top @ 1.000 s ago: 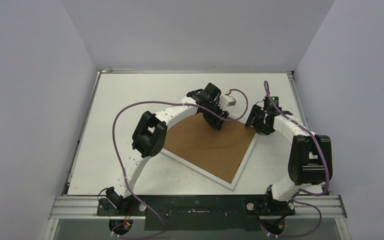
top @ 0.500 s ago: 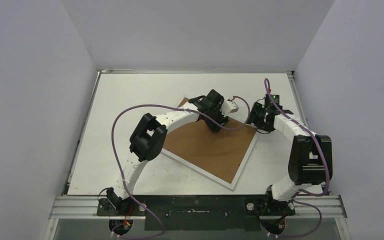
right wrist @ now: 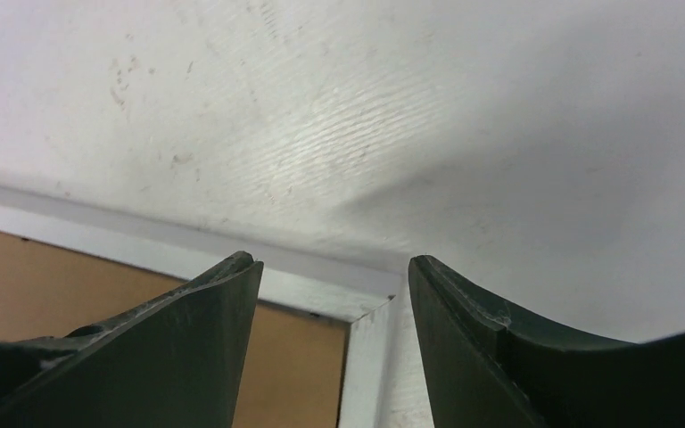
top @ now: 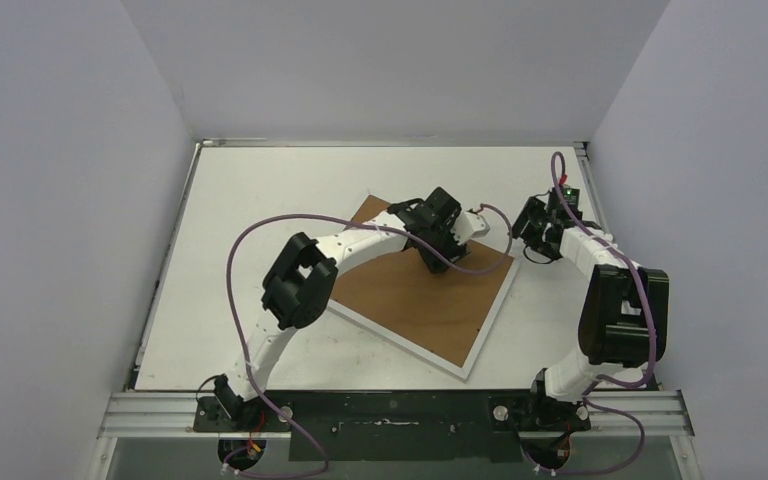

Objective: Put the photo into the frame

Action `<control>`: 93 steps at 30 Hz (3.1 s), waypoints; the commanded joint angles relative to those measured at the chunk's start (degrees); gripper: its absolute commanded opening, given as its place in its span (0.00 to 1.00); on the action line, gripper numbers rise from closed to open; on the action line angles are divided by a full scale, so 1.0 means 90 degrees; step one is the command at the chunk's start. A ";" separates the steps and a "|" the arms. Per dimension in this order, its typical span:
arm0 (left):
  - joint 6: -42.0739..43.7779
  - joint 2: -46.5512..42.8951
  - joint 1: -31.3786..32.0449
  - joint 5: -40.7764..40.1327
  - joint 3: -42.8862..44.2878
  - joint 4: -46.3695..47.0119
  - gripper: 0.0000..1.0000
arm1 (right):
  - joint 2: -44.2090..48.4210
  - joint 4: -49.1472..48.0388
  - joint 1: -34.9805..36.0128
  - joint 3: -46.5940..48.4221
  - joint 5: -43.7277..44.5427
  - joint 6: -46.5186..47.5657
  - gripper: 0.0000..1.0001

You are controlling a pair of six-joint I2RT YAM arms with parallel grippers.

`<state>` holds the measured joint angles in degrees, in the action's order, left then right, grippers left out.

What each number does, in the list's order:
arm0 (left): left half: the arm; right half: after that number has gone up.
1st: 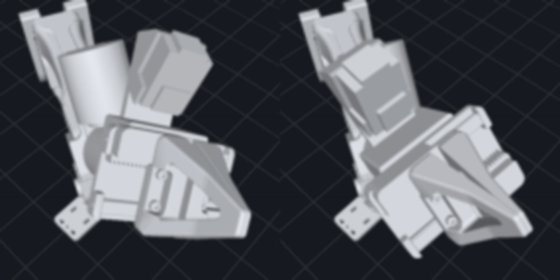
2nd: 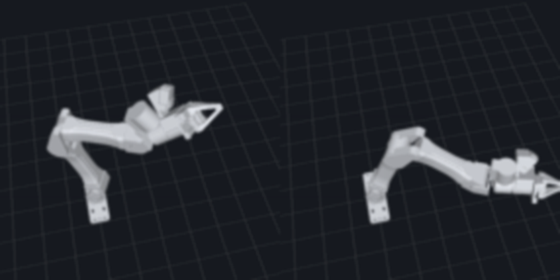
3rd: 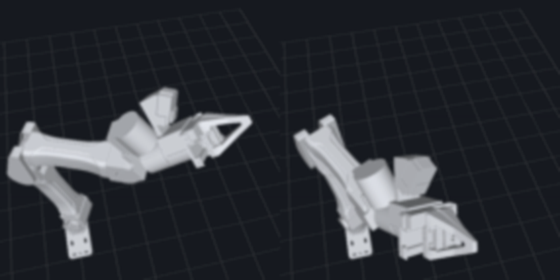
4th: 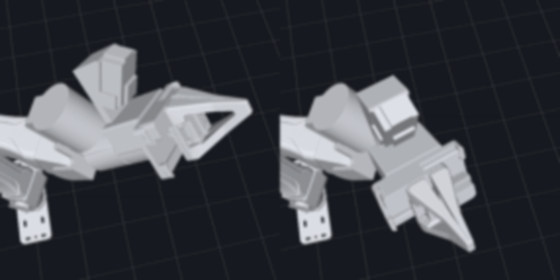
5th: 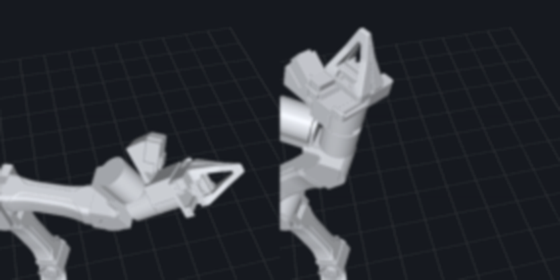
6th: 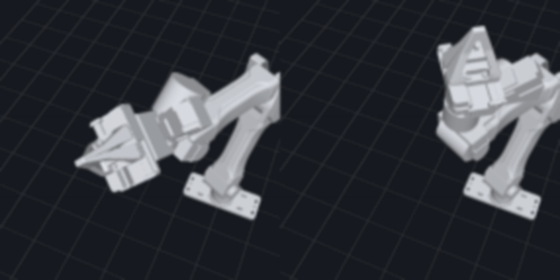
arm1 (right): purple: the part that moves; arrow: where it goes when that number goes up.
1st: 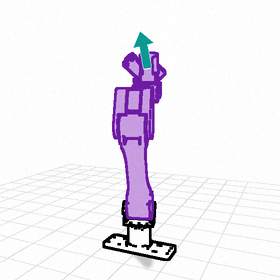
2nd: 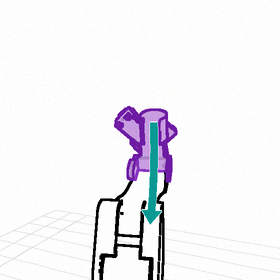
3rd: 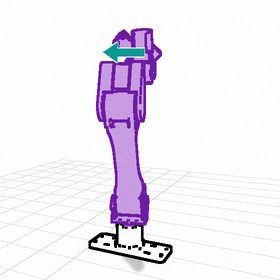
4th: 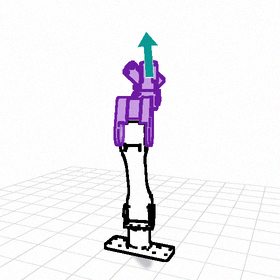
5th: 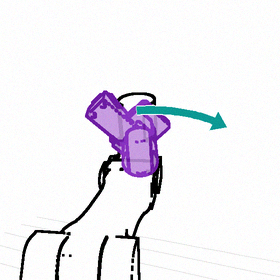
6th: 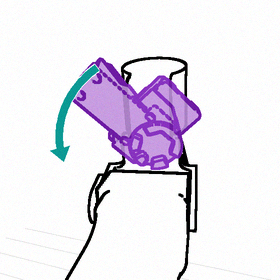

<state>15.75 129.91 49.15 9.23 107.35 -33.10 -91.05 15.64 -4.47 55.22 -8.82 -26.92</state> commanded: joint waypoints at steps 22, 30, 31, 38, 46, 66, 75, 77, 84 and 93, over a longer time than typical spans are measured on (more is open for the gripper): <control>0.0160 0.1468 0.0576 -0.0183 0.2634 -0.0696 0.37 | -0.0579 -0.1185 -0.0303 -0.0559 -0.0730 -0.0651 0.59; 0.0651 0.1232 0.0722 -0.0482 0.2127 -0.0226 0.33 | -0.1031 -0.1482 -0.0296 -0.0612 -0.1081 -0.0832 0.64; 0.0730 0.1189 0.0746 -0.0542 0.2036 -0.0178 0.32 | -0.1061 -0.1502 -0.0263 -0.0666 -0.1153 -0.0838 0.62; 0.1197 0.0482 0.0570 -0.0777 0.0767 0.0020 0.31 | -0.0567 -0.1417 0.0278 -0.1456 -0.1269 -0.0761 0.57; 0.1447 -0.0557 0.0235 -0.0767 -0.0644 -0.0181 0.30 | 0.0512 -0.1619 0.1077 -0.3089 -0.1731 -0.1186 0.54; 0.0995 -0.1703 0.0567 0.0131 -0.1847 -0.0806 0.28 | 0.1134 -0.1328 0.1777 -0.3678 -0.2445 -0.1206 0.53; 0.0941 -0.1408 0.0751 -0.0006 -0.1845 -0.0433 0.28 | 0.1002 -0.1156 0.1799 -0.3685 -0.2613 -0.0947 0.49; 0.1018 -0.1381 0.0802 -0.0073 -0.1935 -0.0414 0.28 | 0.1056 -0.1063 0.1827 -0.3658 -0.2631 -0.0937 0.49; 0.1156 -0.1325 0.0832 -0.0575 -0.2657 -0.0079 0.28 | 0.1459 -0.0505 0.2145 -0.3710 -0.2545 -0.0872 0.57; 0.1281 -0.1517 0.0813 -0.0978 -0.3287 0.0330 0.27 | 0.1700 0.0213 0.2578 -0.3752 -0.2000 -0.0844 0.51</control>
<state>25.71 113.25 57.04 5.32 81.67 -30.65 -74.32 -0.67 14.92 24.53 -27.83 -34.85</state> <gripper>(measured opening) 0.276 0.527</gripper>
